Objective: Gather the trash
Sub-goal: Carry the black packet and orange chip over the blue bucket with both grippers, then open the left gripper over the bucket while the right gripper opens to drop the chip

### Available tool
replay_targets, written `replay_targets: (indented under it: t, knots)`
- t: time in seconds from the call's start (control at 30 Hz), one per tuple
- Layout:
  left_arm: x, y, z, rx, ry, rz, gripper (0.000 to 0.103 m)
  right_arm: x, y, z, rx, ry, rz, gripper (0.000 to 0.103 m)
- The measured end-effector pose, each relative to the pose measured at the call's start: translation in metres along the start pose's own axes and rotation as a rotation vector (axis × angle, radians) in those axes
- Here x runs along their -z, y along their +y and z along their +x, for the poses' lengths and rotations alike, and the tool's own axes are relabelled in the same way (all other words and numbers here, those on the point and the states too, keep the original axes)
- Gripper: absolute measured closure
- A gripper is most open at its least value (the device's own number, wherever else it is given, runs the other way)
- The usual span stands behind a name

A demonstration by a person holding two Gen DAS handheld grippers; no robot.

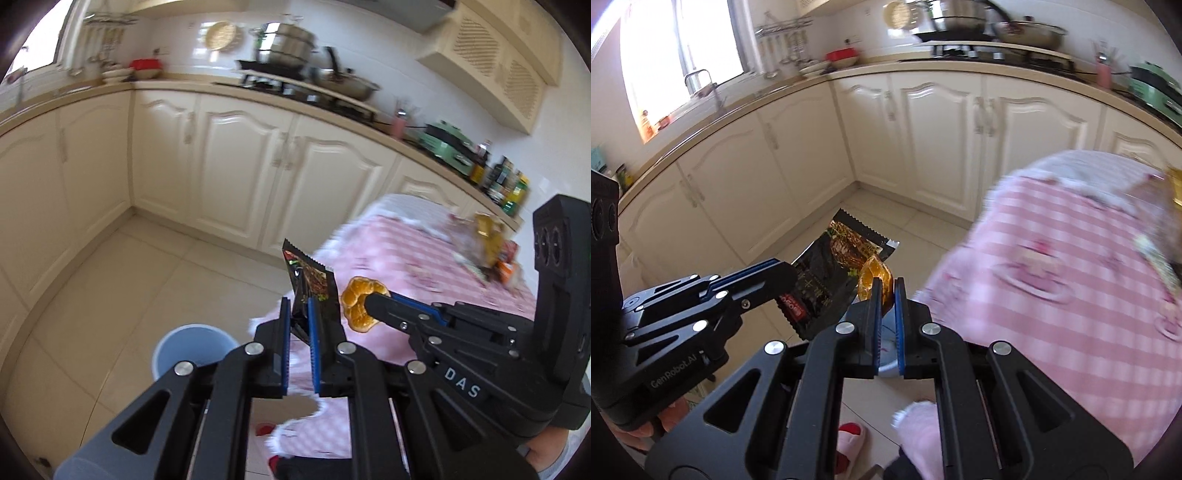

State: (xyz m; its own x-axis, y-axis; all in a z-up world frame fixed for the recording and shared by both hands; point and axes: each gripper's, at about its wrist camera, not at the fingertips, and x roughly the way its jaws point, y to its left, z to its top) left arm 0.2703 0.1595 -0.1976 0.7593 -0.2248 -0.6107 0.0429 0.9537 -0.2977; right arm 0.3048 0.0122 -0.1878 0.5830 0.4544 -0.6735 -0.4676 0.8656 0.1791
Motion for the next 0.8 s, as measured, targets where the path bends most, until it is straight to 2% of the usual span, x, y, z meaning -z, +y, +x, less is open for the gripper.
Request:
replay_targets:
  t: [0.23, 0.43, 0.57, 0.63, 0.7, 0.8]
  knots:
    - [0.006, 0.071, 0.046, -0.106, 0.069, -0.071, 0.095, -0.004, 0.034, 0.085, -0.013, 0.071, -0.038, 0.096]
    - [0.017, 0.114, 0.113, -0.171, 0.165, -0.091, 0.095, 0.003, 0.034, 0.165, 0.003, 0.152, -0.009, 0.096]
    - [0.022, 0.133, 0.145, -0.177, 0.183, -0.103, 0.092, 0.008, 0.031, 0.196, 0.011, 0.186, 0.001, 0.096]
    - [0.024, 0.14, 0.151, -0.173, 0.178, -0.129, 0.069, 0.012, 0.026, 0.205, 0.017, 0.202, 0.008, 0.096]
    - [0.027, 0.144, 0.154, -0.196, 0.168, -0.142, 0.061, 0.013, 0.022, 0.214, 0.019, 0.22, 0.018, 0.096]
    - [0.031, 0.15, 0.16, -0.212, 0.179, -0.143, 0.059, 0.014, 0.022, 0.223, 0.024, 0.232, 0.022, 0.096]
